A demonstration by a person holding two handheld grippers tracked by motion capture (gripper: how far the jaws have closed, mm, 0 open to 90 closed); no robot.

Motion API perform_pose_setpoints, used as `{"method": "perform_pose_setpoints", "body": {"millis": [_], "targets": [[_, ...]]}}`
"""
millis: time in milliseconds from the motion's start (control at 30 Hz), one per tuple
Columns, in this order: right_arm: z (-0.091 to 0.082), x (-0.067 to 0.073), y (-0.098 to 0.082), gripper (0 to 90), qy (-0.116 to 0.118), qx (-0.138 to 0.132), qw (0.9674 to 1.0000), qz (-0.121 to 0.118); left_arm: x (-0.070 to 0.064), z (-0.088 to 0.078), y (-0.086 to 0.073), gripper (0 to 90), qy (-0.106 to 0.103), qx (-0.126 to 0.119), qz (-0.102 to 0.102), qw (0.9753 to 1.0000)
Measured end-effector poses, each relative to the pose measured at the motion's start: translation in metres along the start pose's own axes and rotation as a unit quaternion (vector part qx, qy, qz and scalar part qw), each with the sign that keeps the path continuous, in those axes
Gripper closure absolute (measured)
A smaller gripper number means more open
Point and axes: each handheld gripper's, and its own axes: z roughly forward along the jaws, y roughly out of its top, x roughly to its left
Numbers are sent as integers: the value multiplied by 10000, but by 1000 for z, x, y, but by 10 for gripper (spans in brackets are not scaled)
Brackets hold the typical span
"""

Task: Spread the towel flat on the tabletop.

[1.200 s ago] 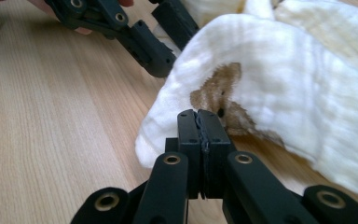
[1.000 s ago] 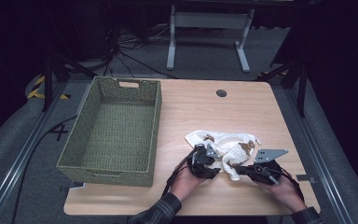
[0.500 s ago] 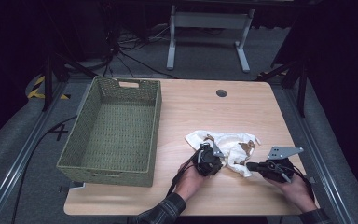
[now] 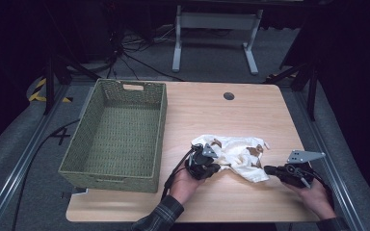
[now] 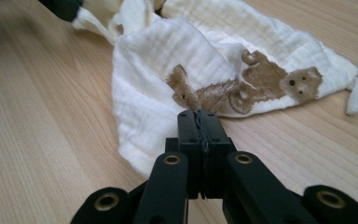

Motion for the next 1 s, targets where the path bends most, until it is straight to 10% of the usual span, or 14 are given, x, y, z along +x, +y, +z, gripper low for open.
{"method": "perform_pose_setpoints", "body": {"millis": [1000], "targets": [[-37,-5,-40,896,-224,40,9994,274,-17,-53,-38,884,210,-129,-463,9986]]}}
